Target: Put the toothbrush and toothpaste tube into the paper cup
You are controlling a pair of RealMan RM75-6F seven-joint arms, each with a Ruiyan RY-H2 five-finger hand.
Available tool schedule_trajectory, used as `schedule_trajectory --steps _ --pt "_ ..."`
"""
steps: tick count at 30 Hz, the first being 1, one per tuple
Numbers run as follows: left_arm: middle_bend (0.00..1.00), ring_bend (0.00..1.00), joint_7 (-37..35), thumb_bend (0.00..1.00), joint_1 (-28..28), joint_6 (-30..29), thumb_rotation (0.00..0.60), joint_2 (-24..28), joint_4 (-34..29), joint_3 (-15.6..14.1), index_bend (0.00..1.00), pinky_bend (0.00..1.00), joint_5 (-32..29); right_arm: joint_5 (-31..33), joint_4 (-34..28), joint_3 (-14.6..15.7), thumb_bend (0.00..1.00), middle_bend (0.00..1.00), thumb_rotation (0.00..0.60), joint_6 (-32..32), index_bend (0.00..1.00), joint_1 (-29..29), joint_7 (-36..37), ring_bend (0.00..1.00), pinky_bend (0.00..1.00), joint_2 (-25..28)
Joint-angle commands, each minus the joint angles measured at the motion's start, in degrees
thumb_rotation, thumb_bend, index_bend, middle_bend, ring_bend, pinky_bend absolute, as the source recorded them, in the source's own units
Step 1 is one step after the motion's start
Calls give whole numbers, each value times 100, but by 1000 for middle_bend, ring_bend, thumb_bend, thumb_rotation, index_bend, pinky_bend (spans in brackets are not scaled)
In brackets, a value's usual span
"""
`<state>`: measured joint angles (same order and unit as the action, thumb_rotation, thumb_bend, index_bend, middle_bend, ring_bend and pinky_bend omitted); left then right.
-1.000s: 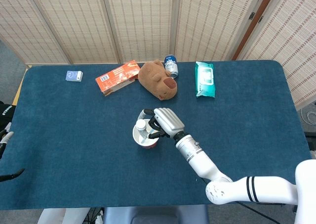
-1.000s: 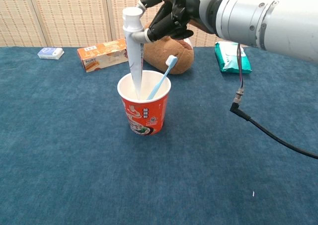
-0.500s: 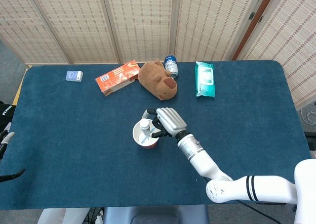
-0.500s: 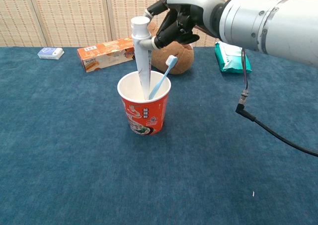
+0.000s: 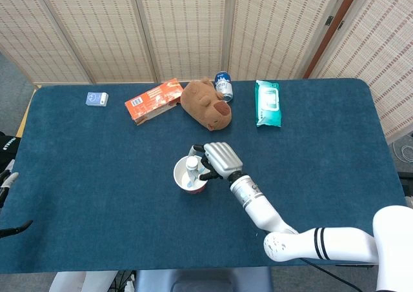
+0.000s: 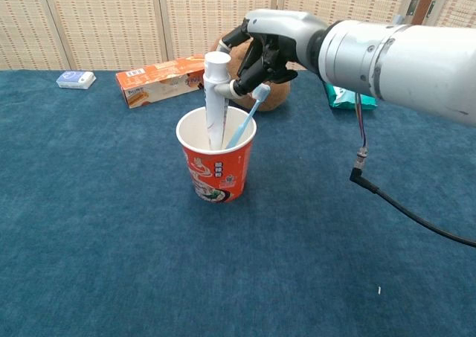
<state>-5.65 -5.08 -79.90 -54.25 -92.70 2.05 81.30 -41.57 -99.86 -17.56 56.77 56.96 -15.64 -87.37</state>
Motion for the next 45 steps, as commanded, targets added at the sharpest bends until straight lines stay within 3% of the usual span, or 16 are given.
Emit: schedule_trajectory --steps 1,23,45 --pt "0 0 -19 0 6 0 600 -3 18 -3 0 0 0 37 78 27 440 1000 600 -6 694 39 -71 1000 1000 -81" --pt "0 0 -106 0 48 -29 600 -10 77 -19 0 0 28 127 555 118 440 1000 600 1 694 173 -483 1000 1000 -590" --pt "0 0 -90 0 49 -31 600 -8 69 -15 0 0 42 144 641 134 441 1000 600 -50 694 218 -737 1000 1000 -761"
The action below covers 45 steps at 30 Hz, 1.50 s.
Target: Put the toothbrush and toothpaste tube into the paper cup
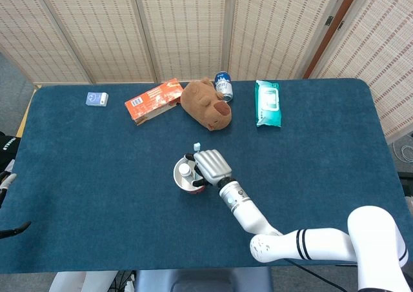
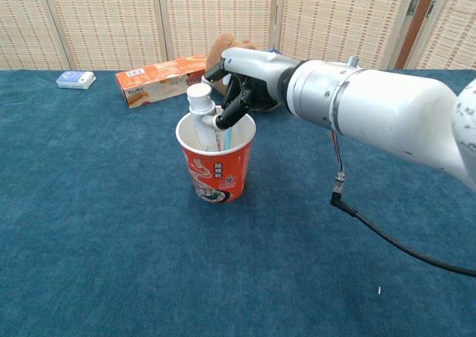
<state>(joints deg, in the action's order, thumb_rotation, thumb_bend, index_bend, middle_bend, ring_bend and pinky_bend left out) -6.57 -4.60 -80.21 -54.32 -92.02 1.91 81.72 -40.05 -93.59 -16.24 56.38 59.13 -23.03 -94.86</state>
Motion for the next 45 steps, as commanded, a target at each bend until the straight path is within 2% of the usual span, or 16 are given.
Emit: schedule_trajectory --steps 1,32,45 --pt "0 0 4 0 1 2 600 -1 0 -1 0 0 -1 -13 21 1 441 1000 600 -17 694 2 4 1000 1000 -22" --pt "0 0 -9 0 21 4 600 -12 24 -16 0 0 -1 -148 75 -38 416 1000 600 -206 694 -12 176 1000 1000 -170" --pt "0 0 13 0 23 4 600 -11 9 -12 0 0 -8 -175 61 -37 363 1000 600 -283 631 -33 252 1000 1000 -144"
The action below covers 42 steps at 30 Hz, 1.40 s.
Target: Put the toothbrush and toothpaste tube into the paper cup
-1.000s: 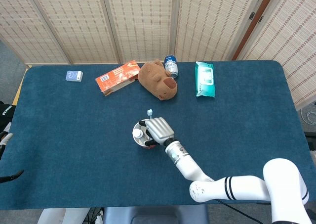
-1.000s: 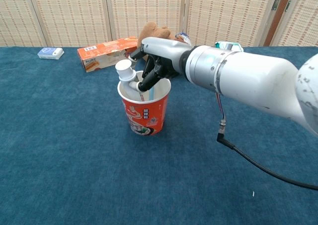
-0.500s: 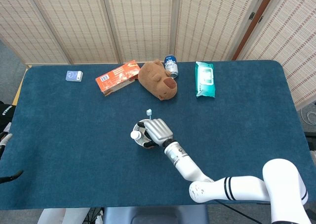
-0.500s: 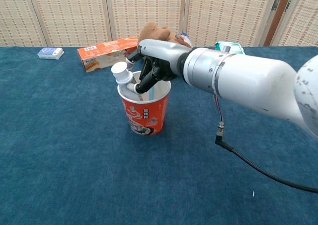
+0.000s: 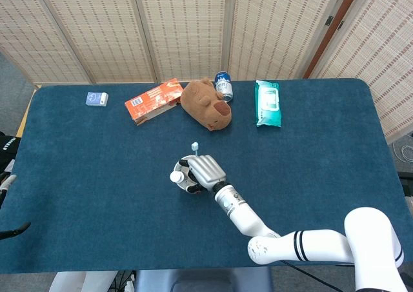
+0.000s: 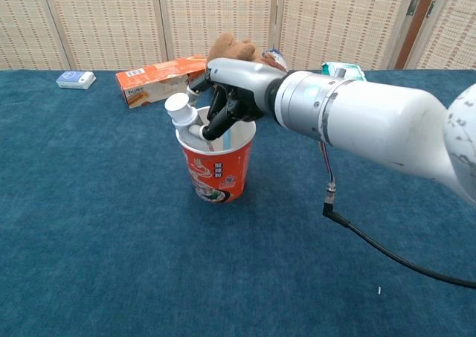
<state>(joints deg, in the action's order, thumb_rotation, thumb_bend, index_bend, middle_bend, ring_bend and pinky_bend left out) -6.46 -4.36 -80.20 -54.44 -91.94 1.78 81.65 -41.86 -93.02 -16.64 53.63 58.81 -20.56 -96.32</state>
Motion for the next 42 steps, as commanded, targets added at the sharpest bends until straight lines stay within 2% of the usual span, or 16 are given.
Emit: schedule_trajectory --steps 1,19,36,42 --pt "0 0 1 0 0 3 600 0 0 -1 0 0 0 9 9 4 359 1000 600 -17 625 -2 10 1000 1000 3" --pt "0 0 -26 0 12 9 600 -15 45 -12 0 0 1 -5 64 7 203 1000 600 -112 497 -19 132 1000 1000 18" --pt "0 0 50 0 -12 22 600 -14 2 -5 0 0 16 -72 -48 -31 191 1000 600 -95 483 -75 234 1000 1000 154" --pt "0 0 90 0 -24 30 600 -10 -25 -4 0 0 19 -70 -118 -24 157 1000 600 -105 454 -92 239 1000 1000 242"
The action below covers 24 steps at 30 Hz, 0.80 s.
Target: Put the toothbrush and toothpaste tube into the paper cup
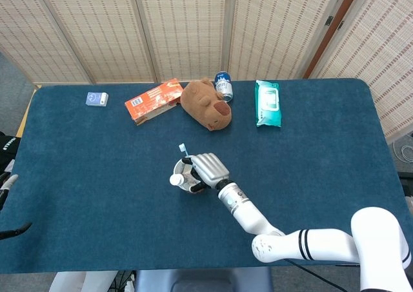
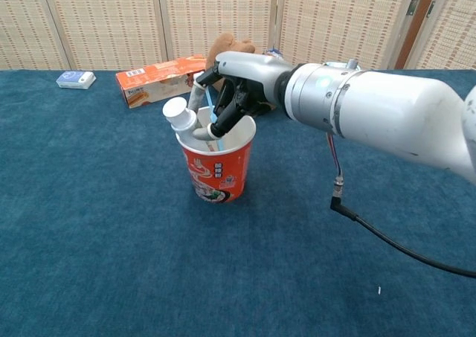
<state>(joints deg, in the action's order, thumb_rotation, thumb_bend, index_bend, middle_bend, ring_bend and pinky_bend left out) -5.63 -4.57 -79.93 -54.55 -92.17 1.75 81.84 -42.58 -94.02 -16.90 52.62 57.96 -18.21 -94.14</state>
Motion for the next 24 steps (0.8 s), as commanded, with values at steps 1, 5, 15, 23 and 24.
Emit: schedule_trajectory --steps 1,5,15,23,24 --pt "0 0 14 0 -3 5 600 0 -4 -1 0 0 0 0 -30 3 155 1000 600 -2 454 -12 8 1000 1000 39" --pt "0 0 46 0 -9 8 600 1 -25 -2 0 0 2 -8 -86 9 139 1000 600 -9 447 -35 31 1000 1000 112" --pt "0 0 175 0 -36 14 600 8 -129 2 0 0 10 -168 -452 31 134 1000 600 87 444 -189 131 1000 1000 447" --pt "0 0 359 0 -86 42 600 -5 -253 10 0 0 25 -364 -970 42 133 1000 600 278 444 -378 149 1000 1000 914" --pt "0 0 391 0 -91 36 600 5 -284 16 0 0 24 -417 -1080 61 133 1000 600 322 444 -419 131 1000 1000 1013"
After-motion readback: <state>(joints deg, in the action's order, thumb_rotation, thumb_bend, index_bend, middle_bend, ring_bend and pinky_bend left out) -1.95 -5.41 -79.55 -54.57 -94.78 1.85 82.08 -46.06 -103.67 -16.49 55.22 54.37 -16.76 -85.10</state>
